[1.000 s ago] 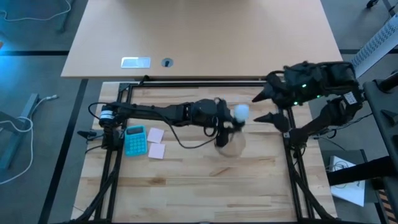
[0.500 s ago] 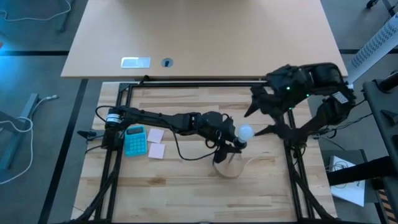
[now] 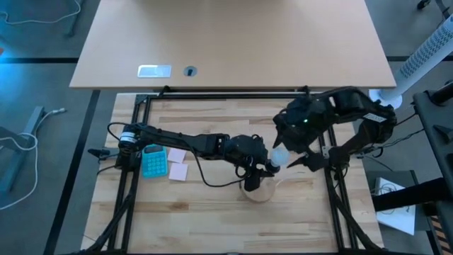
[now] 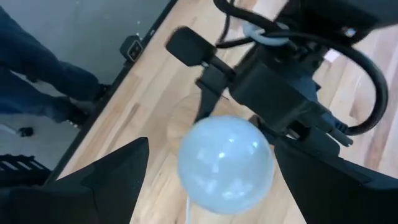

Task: Screw lightbulb
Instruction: Insert the lightbulb into the lamp

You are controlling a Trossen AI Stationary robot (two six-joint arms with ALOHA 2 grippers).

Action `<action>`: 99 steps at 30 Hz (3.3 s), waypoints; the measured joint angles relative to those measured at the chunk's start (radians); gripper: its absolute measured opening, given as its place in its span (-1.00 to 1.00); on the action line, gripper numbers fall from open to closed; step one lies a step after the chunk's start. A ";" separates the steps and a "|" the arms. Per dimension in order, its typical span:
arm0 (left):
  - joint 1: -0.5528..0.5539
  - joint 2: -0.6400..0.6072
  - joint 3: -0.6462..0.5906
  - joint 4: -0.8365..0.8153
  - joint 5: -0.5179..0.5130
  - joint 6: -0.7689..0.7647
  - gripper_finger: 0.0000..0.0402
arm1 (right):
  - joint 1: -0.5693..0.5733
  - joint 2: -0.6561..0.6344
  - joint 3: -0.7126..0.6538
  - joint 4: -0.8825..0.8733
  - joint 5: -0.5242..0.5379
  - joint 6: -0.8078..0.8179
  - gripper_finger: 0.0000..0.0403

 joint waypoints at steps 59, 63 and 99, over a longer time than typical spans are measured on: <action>0.116 -0.067 -0.009 -0.065 -0.372 0.119 -0.29 | -0.045 -0.064 0.099 0.014 0.636 0.919 0.72; 0.130 -0.060 -0.016 -0.084 -0.075 0.228 -0.29 | -0.046 -0.109 0.098 -0.002 0.426 0.654 0.73; 0.148 -0.057 -0.019 -0.072 0.196 0.252 -0.29 | -0.049 0.065 0.083 0.000 0.124 0.035 0.50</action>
